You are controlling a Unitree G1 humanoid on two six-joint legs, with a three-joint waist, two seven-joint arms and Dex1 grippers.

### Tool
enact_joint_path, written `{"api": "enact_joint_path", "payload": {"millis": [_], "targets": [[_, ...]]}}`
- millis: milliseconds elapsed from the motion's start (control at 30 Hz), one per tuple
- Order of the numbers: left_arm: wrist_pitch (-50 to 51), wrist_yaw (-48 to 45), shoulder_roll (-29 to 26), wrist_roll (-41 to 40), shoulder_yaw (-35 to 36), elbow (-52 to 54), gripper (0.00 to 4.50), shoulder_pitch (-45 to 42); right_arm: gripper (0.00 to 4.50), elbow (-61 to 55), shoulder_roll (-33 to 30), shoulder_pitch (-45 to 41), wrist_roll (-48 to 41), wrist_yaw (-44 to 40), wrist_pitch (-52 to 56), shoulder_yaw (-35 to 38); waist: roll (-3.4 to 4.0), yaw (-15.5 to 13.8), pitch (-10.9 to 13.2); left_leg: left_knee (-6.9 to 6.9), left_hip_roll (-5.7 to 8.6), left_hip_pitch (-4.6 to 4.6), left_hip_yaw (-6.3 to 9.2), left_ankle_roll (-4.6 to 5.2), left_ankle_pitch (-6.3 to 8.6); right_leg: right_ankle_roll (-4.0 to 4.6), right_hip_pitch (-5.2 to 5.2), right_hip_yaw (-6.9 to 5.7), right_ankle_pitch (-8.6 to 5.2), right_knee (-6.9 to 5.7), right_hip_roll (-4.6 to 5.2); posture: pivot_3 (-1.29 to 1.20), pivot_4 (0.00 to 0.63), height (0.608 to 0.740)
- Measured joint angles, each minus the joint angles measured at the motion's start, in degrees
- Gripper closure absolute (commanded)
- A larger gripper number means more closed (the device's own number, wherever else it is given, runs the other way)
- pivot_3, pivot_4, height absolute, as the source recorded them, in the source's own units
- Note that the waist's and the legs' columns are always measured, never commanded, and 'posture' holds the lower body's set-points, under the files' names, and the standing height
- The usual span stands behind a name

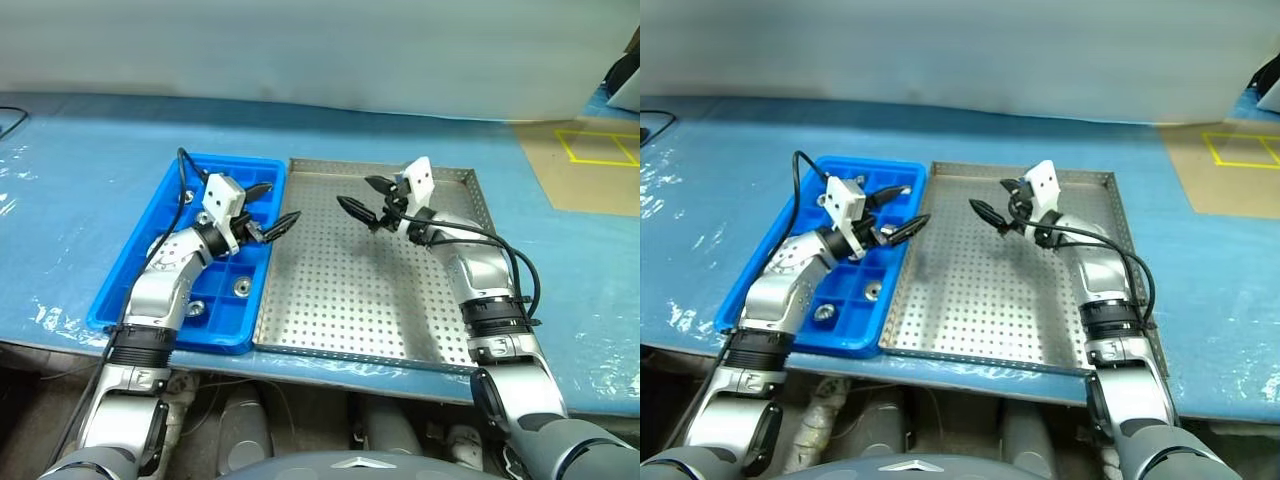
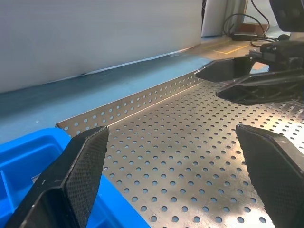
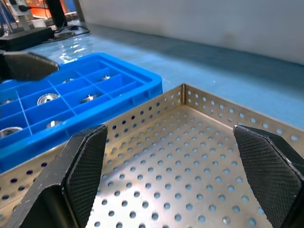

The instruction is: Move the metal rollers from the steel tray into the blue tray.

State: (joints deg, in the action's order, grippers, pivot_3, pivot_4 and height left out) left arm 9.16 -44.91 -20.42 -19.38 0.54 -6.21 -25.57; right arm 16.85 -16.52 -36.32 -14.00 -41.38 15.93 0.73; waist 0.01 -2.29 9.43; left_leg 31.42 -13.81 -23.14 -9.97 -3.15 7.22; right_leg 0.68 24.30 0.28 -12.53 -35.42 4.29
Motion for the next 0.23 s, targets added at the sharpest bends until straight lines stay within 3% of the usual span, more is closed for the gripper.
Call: {"api": "enact_joint_path", "payload": {"millis": [233], "targets": [[0.1,0.2,0.0,0.4,-0.4,0.7,0.0,1.6,0.04,2.7,1.6,-0.3,1.9,-0.1,-2.8,-2.1,0.0,-0.1,0.0,0.01,0.0,-0.02,0.0,0.04,0.02,0.0,0.0,-0.01,0.0,0.01,0.01,-0.12,0.15,0.74]]}}
